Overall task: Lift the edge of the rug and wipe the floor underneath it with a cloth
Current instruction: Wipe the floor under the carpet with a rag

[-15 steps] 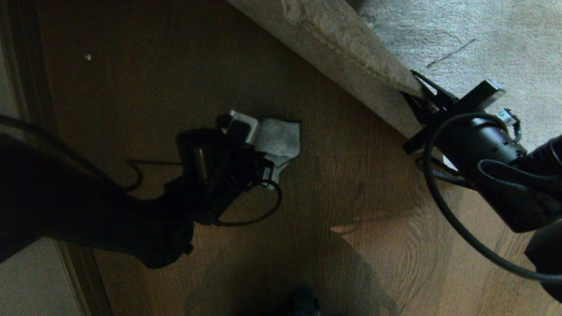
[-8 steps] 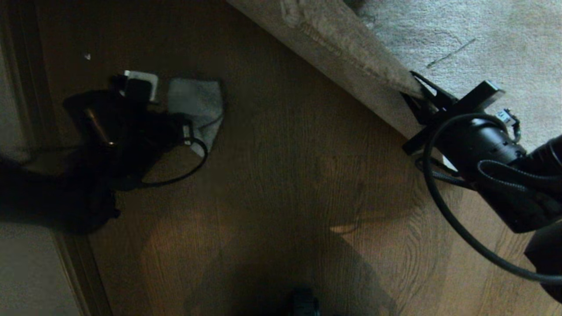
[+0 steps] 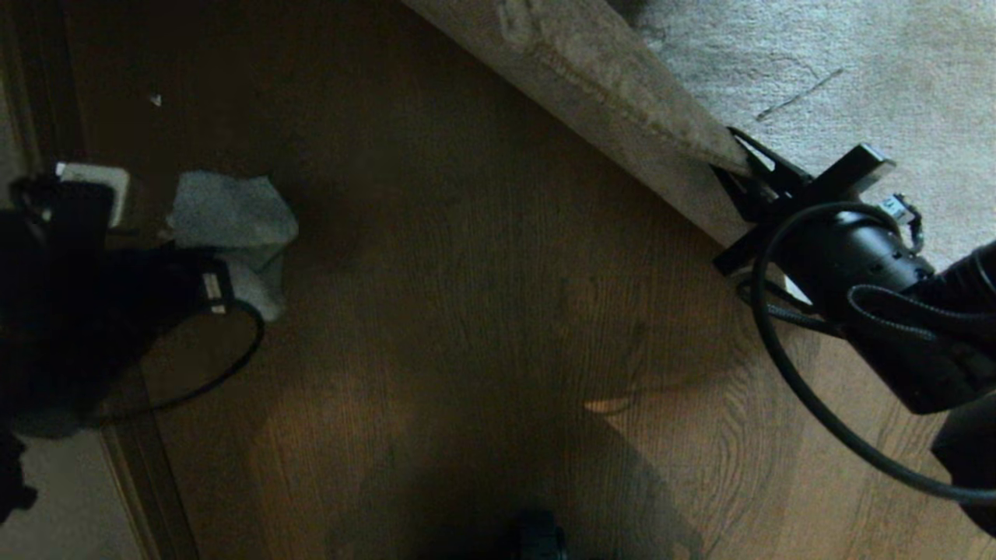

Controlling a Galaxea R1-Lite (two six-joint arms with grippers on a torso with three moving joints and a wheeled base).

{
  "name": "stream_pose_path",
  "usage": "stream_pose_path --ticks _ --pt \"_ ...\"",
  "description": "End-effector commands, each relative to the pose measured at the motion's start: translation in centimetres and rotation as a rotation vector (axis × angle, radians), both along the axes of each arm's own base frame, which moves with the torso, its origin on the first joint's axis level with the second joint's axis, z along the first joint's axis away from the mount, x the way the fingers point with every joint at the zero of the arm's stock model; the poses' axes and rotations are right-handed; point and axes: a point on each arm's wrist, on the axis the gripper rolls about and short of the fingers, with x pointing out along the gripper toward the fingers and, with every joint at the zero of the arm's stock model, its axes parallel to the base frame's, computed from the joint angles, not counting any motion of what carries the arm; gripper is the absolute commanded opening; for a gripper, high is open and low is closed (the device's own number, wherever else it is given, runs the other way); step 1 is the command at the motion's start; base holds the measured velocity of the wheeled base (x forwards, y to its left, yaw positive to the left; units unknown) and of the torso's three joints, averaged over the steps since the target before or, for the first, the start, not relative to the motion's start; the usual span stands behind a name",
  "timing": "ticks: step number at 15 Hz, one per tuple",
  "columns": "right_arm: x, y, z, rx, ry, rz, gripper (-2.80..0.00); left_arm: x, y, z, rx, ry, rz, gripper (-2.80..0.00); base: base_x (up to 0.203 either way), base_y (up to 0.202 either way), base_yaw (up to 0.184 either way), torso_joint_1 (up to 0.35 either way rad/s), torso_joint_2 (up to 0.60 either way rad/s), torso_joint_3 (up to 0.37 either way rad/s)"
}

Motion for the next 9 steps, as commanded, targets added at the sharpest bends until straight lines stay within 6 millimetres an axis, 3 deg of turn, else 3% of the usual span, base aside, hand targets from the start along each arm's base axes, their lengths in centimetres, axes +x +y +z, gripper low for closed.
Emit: stream_pose_path --ticks 1,5,9 --pt "-0.3 -0.2 0.5 0.036 -0.040 0.005 -2.80 -3.1 -2.2 -0.9 0.004 0.016 -0.127 -2.80 0.000 0.000 0.000 0.000 0.00 0.000" --pt "-0.3 -0.2 0.6 0.036 -0.043 0.005 -2.80 -3.6 -8.2 -3.9 0.050 0.143 -0.397 -2.80 0.000 0.000 0.000 0.000 0.00 0.000" --pt "-0.2 -0.2 0.5 0.035 -0.040 0.002 -2.80 -2.4 -16.4 -6.4 0.108 0.222 -0.633 -2.80 0.000 0.000 0.000 0.000 0.00 0.000"
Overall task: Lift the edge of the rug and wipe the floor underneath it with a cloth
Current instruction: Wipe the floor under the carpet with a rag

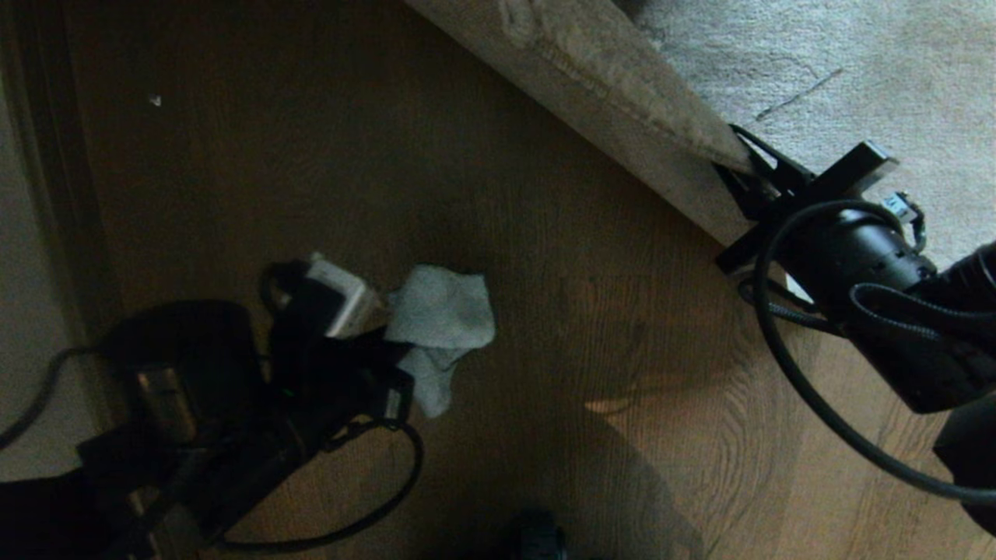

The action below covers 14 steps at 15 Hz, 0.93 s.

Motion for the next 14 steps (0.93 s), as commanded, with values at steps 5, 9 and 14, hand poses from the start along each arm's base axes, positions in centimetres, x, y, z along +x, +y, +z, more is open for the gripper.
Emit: stream_pose_path --ticks 5,9,14 --pt "0.0 -0.5 0.2 0.009 -0.040 -0.024 -2.80 4.1 -11.0 -3.6 0.030 0.029 -0.167 -2.80 0.000 0.000 0.000 0.000 0.00 0.000" --pt "0.0 -0.5 0.2 0.008 -0.039 -0.028 -2.80 7.8 -11.9 -2.5 -0.032 -0.042 -0.104 -2.80 0.000 0.000 0.000 0.000 0.00 0.000" --pt "0.2 -0.6 0.1 0.007 -0.038 -0.035 -2.80 13.8 -6.6 1.0 -0.106 -0.187 0.096 -2.80 0.000 0.000 0.000 0.000 0.00 0.000"
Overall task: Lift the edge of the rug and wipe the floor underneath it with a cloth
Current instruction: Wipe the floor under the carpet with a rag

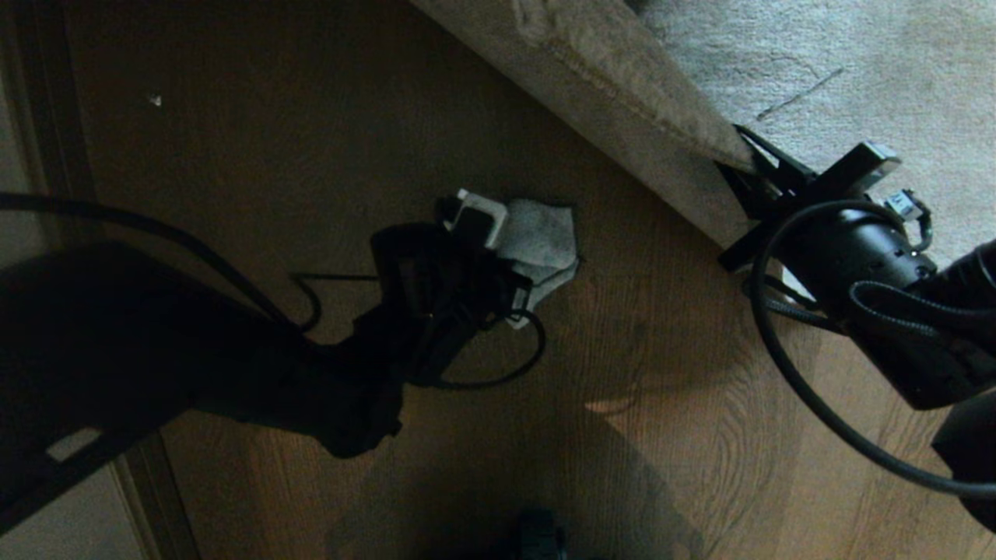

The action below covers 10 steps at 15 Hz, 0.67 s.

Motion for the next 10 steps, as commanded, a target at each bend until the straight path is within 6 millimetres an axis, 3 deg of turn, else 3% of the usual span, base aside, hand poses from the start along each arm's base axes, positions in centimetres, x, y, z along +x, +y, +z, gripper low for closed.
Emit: stream_pose_path --ticks 1,6,8,10 --pt "-0.1 -0.2 0.3 0.030 -0.034 0.002 -2.80 2.1 3.4 1.8 -0.017 -0.065 0.104 -2.80 0.000 0.000 0.000 0.000 0.00 0.000" --pt "0.1 0.0 0.2 0.027 -0.028 0.004 -2.80 1.7 11.1 6.8 -0.067 -0.175 0.278 -2.80 0.000 0.000 0.000 0.000 0.00 0.000" --pt "0.1 0.0 0.1 0.027 -0.027 0.004 -2.80 0.5 14.3 8.1 -0.070 -0.202 0.338 -2.80 0.000 0.000 0.000 0.000 0.00 0.000" --pt "0.1 0.0 0.2 0.027 -0.028 0.004 -2.80 -1.8 16.8 7.9 -0.048 -0.184 0.358 -2.80 0.000 0.000 0.000 0.000 0.00 0.000"
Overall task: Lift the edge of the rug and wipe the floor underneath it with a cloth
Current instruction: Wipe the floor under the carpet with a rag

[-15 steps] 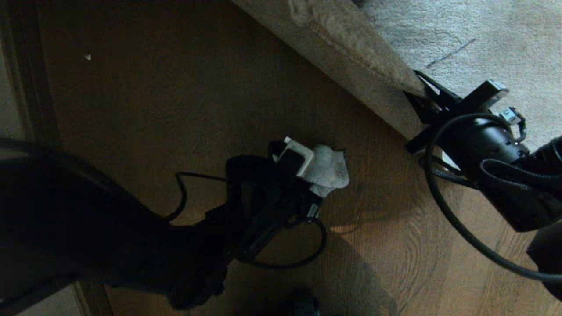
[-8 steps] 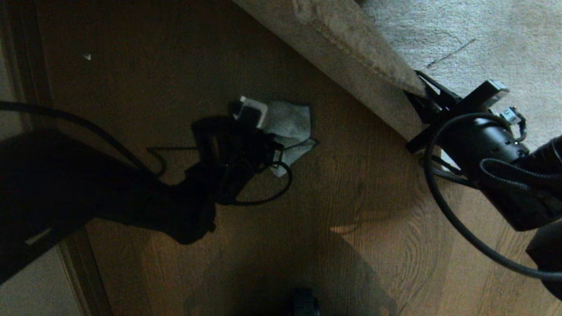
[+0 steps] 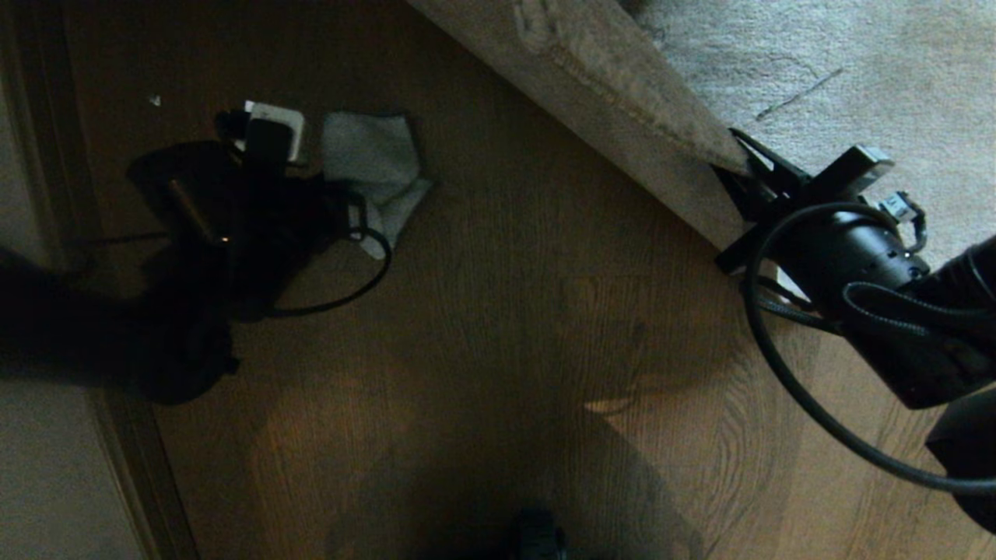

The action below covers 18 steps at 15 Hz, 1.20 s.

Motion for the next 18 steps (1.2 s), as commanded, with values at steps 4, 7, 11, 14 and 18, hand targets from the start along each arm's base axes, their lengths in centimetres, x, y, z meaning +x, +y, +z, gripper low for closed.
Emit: stream_pose_path --ticks 4,7,11,14,18 --pt "-0.3 -0.2 0.5 0.031 -0.041 0.003 -2.80 -8.3 4.5 -1.8 0.034 0.085 0.021 -2.80 0.000 0.000 0.000 0.000 0.00 0.000" --pt "-0.5 -0.3 0.6 0.019 -0.052 -0.007 -2.80 -12.9 5.0 -6.1 0.080 0.234 -0.048 -2.80 0.000 0.000 0.000 0.000 0.00 0.000" --pt "-0.8 -0.4 0.9 0.023 -0.063 -0.007 -2.80 -18.8 3.6 -10.2 0.182 0.369 -0.258 -2.80 0.000 0.000 0.000 0.000 0.00 0.000" --pt "-0.9 -0.5 0.8 0.020 -0.059 -0.009 -2.80 -19.8 2.3 -11.2 0.233 0.431 -0.367 -2.80 0.000 0.000 0.000 0.000 0.00 0.000" --pt "-1.3 -0.8 0.7 0.015 -0.058 -0.009 -2.80 -17.6 -0.7 -10.7 0.259 0.443 -0.442 -2.80 0.000 0.000 0.000 0.000 0.00 0.000"
